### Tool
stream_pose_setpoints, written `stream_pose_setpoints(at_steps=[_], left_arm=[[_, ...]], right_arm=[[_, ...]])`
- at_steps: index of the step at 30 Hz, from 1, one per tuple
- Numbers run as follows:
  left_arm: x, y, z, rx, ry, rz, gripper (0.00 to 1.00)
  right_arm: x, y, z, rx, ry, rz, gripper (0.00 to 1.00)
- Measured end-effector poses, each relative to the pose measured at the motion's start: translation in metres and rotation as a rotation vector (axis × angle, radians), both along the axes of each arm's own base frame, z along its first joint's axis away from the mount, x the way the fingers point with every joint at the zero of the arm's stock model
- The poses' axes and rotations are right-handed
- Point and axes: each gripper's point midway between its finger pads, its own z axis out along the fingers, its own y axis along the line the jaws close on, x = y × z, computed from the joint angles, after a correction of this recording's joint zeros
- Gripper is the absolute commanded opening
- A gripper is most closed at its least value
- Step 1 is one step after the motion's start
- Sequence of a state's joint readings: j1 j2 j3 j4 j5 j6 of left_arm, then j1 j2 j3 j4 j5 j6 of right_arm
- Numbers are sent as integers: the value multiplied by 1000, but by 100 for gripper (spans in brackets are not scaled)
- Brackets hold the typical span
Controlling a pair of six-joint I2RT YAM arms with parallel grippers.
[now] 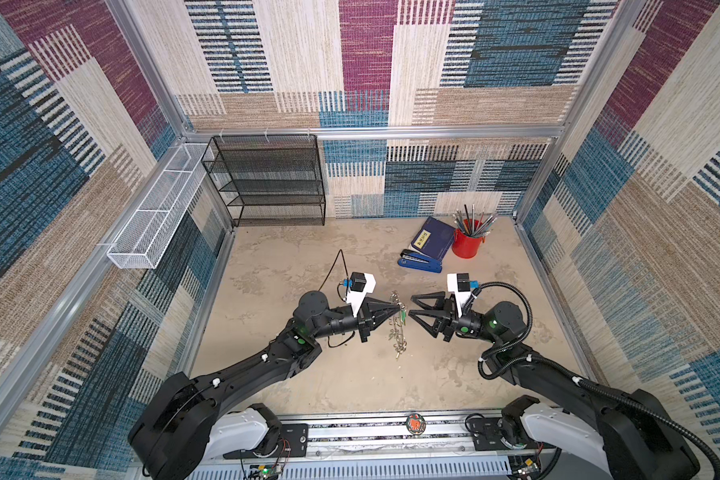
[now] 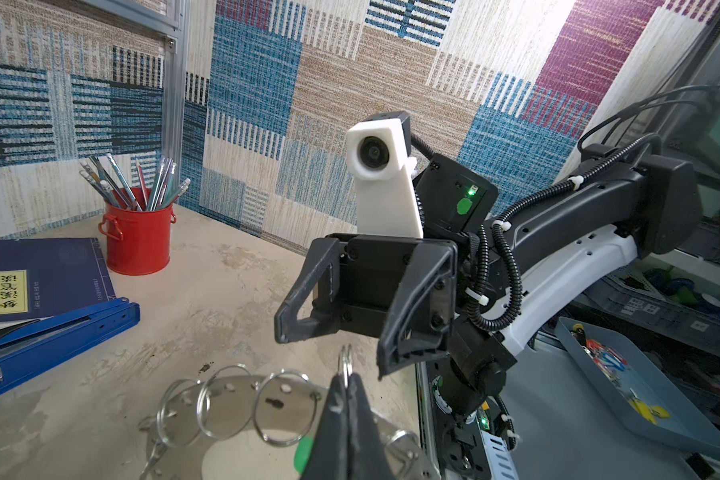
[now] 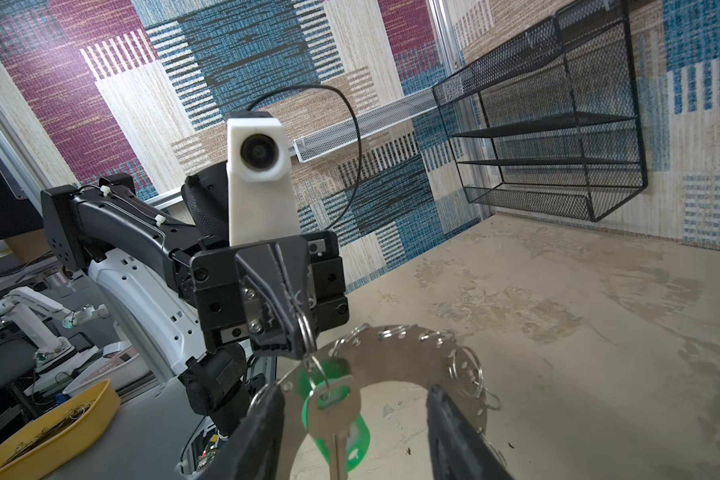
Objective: Put the keys on the keyring
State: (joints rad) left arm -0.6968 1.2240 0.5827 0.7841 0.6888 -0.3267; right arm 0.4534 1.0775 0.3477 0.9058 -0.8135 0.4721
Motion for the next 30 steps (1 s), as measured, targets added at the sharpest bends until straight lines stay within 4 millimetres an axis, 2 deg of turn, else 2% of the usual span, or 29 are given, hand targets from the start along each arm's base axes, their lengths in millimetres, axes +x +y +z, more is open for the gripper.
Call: stream_pose_setpoints(at_steps=[7, 26, 30], left_arm=[[0, -5, -8, 11, 32, -33, 0], [1, -7, -5, -8, 42, -47, 0], [2, -7, -5, -8, 42, -47, 0]], right_arm=[[-9, 6, 2, 6, -10, 63, 40], [-17, 15, 2, -2, -18, 114, 1], [-17, 15, 2, -2, -19, 114, 0]])
